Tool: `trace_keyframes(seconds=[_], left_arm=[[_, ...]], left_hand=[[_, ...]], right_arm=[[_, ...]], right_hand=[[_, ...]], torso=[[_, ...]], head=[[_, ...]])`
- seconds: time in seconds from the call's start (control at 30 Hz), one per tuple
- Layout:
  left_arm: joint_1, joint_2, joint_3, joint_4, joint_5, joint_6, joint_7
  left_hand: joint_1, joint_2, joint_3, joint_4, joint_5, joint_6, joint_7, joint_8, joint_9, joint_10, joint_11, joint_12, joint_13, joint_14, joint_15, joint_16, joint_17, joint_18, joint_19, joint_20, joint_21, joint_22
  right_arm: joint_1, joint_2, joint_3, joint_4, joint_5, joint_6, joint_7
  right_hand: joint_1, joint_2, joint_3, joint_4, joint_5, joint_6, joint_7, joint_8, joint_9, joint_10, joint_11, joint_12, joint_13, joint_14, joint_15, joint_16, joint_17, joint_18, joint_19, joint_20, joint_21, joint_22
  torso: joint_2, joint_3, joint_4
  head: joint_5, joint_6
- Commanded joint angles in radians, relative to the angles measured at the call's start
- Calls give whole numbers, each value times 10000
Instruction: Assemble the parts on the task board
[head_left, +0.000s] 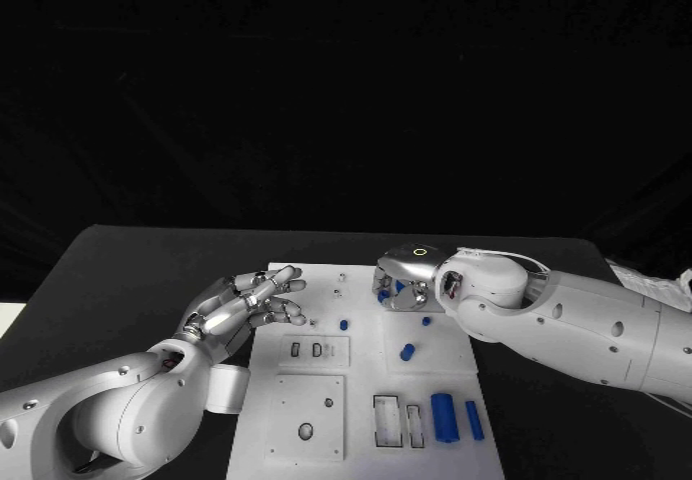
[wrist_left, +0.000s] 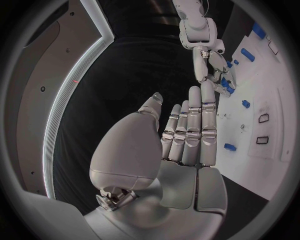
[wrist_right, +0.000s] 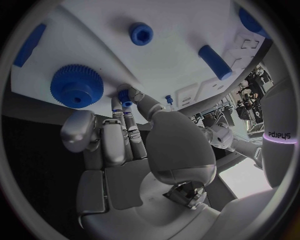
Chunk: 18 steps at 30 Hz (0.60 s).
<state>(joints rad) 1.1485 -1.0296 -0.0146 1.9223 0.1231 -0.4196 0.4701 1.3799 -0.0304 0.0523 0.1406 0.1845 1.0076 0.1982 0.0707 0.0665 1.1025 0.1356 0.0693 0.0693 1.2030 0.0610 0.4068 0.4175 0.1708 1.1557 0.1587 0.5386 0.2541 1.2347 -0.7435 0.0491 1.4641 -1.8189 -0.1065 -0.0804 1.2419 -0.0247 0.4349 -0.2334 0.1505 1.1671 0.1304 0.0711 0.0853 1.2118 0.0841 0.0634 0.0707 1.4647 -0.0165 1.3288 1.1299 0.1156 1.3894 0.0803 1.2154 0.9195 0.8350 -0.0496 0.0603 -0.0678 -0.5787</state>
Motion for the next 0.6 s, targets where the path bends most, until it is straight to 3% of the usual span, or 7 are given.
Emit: trace_keyframes(seconds=[0.03,0.17,0.47,0.6], left_arm=[[14,6,7,2,15,57,7],[15,8,7,-10,15,61,-4],[16,43,8,-28,15,107,-54],[19,54,8,-32,15,109,-60]], left_hand=[[-49,16,-3,-34,-42,7,67,-56,-15,-59,39,-53,-3,-70,28,37,9,78,-101,3,42,13],[-35,29,8,-45,-40,4,65,-54,-14,-63,38,-51,-2,-86,29,44,20,80,-113,6,48,17],[185,154,212,-193,-22,-24,65,-51,-14,-101,36,-47,-4,-189,20,106,111,97,-191,11,124,65],[226,119,246,-243,-22,-36,65,-52,-15,-111,37,-46,-5,-218,20,124,138,99,-217,12,152,83]], right_arm=[[-44,-19,-22,90,-267,-673,-28],[-39,-34,41,235,-304,-1170,-184],[31,142,178,164,-413,-1693,-570],[93,340,199,49,-435,-1882,-642]], right_hand=[[264,117,208,-12,-172,155,-26,86,74,374,-239,104,73,396,-94,59,62,11,24,-81,70,82],[375,143,403,-23,-287,218,-32,76,105,499,-263,92,103,405,-117,117,141,-9,44,-112,133,175],[426,102,503,-44,-321,194,-20,38,109,498,-257,54,106,408,-114,143,175,-17,50,-118,162,216],[422,86,515,-41,-332,187,-14,29,109,493,-251,44,106,409,-111,151,187,-21,52,-117,172,230]], torso=[[25,-7,20],[34,-16,33],[81,-48,84],[114,-85,153]], head=[[-18,21],[-4,44],[18,105],[-11,152]])
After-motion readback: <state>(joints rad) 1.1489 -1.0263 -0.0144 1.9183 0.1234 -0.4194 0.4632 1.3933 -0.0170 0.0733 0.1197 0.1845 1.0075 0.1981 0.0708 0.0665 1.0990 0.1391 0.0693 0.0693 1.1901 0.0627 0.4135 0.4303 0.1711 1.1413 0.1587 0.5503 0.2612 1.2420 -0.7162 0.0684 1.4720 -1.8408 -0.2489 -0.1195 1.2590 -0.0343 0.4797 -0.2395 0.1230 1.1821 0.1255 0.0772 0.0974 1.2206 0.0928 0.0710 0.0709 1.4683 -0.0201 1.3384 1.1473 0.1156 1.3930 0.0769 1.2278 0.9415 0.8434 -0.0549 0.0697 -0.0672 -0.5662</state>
